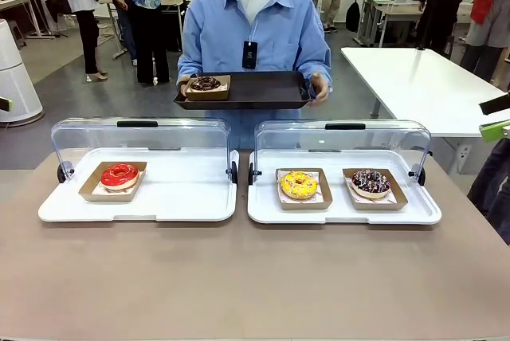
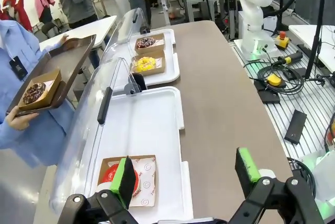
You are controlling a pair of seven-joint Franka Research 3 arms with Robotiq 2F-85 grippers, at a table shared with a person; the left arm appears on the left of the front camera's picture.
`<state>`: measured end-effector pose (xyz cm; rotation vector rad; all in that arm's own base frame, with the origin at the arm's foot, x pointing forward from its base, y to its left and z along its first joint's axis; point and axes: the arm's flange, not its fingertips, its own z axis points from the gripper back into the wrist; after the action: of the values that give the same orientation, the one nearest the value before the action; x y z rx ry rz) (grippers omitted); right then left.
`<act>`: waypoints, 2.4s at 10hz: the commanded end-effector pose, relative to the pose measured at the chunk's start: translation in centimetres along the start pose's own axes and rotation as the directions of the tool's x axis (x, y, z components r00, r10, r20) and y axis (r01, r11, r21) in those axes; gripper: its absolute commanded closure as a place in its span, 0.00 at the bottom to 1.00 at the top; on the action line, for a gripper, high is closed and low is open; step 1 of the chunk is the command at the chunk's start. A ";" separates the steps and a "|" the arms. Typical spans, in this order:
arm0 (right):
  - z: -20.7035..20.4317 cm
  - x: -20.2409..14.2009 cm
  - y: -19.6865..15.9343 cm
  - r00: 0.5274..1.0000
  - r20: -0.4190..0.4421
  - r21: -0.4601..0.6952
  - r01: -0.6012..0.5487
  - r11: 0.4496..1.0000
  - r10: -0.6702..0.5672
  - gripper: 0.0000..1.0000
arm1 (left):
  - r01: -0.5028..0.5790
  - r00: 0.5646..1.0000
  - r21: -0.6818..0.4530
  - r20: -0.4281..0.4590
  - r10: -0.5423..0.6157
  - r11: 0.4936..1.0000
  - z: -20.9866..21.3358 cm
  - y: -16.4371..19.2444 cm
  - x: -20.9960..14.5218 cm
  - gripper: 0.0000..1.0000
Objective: Provide the desired donut to the person.
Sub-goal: Pick up and lift the Paper togo box containing the Donut pointed at by the person.
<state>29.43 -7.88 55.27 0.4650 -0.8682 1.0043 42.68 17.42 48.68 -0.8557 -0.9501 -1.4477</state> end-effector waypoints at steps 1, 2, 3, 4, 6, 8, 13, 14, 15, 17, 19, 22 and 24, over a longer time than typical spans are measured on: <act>-0.2 0.0 -0.1 1.000 0.026 0.010 -0.007 1.000 0.007 0.00 | -0.011 1.000 -0.005 0.005 0.011 1.000 0.2 0.2 -0.5 0.00; -0.2 0.0 -0.1 1.000 0.026 0.010 -0.007 1.000 0.007 0.00 | -0.011 1.000 -0.005 0.005 0.011 1.000 0.2 0.2 -0.5 0.00; -0.2 0.0 -0.1 1.000 0.026 0.010 -0.007 1.000 0.007 0.00 | -0.011 1.000 -0.005 0.005 0.011 1.000 0.2 0.2 -0.5 0.00; -0.2 0.0 -0.1 1.000 0.026 0.010 -0.007 1.000 0.007 0.00 | -0.011 1.000 -0.005 0.005 0.011 1.000 0.2 0.2 -0.5 0.00; -0.2 0.0 -0.1 1.000 0.026 0.010 -0.007 1.000 0.007 0.00 | -0.011 1.000 -0.005 0.005 0.011 1.000 0.2 0.2 -0.5 0.00; -0.2 0.0 -0.1 1.000 0.026 0.010 -0.007 1.000 0.007 0.00 | -0.011 1.000 -0.005 0.005 0.011 1.000 0.2 0.2 -0.5 0.00; -0.2 0.0 -0.1 1.000 0.026 0.010 -0.007 1.000 0.007 0.00 | -0.011 1.000 -0.005 0.005 0.011 1.000 0.2 0.2 -0.5 0.00; -0.2 0.0 -0.1 1.000 0.026 0.010 -0.007 1.000 0.007 0.00 | -0.011 1.000 -0.005 0.005 0.011 1.000 0.2 0.2 -0.5 0.00; -0.2 0.0 -0.1 1.000 0.026 0.010 -0.007 1.000 0.007 0.00 | -0.011 1.000 -0.005 0.005 0.011 1.000 0.2 0.2 -0.5 0.00; -0.2 0.0 -0.1 1.000 0.026 0.010 -0.007 1.000 0.007 0.00 | -0.011 1.000 -0.005 0.005 0.011 1.000 0.2 0.2 -0.5 0.00; -0.2 0.0 -0.1 1.000 0.026 0.010 -0.007 1.000 0.007 0.00 | -0.011 1.000 -0.005 0.005 0.011 1.000 0.2 0.2 -0.5 0.00; -0.5 1.6 0.6 0.997 -0.046 -0.003 -0.058 0.998 0.058 0.00 | -0.011 1.000 -0.005 0.005 0.011 1.000 0.2 0.2 -0.5 0.00; -3.4 4.6 0.7 0.980 -0.163 0.040 -0.113 0.993 0.118 0.00 | -0.011 1.000 -0.005 0.005 0.011 1.000 0.2 0.2 -0.5 0.00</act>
<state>30.03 -4.19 56.47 0.4023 -0.8122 1.1004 42.92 17.55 48.07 -0.8658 -0.9431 -1.4387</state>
